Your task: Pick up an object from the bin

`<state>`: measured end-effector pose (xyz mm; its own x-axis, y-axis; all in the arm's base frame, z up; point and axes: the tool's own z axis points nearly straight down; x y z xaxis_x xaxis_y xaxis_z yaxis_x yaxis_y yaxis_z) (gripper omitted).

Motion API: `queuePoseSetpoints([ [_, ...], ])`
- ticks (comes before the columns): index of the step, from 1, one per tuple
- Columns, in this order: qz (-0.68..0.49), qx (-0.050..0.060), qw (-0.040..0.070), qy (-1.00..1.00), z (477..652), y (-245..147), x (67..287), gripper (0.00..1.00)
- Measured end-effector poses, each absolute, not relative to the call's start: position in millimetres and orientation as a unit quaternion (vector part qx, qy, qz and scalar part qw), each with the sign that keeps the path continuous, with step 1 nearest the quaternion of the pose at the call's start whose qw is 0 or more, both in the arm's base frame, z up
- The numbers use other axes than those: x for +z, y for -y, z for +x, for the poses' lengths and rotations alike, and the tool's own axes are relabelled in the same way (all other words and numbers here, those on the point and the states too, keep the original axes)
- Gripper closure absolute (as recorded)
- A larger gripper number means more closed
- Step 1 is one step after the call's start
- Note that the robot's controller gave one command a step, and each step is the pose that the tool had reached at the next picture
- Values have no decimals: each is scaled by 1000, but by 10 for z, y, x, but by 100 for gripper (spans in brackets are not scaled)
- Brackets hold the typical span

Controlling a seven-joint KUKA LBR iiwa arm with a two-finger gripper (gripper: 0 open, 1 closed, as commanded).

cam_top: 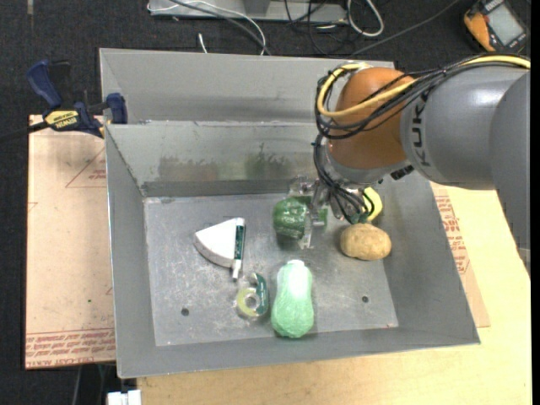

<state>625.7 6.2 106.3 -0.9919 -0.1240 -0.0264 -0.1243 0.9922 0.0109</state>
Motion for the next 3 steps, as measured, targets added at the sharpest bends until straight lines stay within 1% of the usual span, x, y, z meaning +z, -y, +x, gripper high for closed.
queuePoseSetpoints([
  [1, -62, 6, 17, -998, 6277, -63, 1271, 100],
  [2, -62, 6, 15, -998, 6268, -66, 1352, 100],
  [3, -62, 6, 16, -998, 6274, -67, 1484, 100],
])
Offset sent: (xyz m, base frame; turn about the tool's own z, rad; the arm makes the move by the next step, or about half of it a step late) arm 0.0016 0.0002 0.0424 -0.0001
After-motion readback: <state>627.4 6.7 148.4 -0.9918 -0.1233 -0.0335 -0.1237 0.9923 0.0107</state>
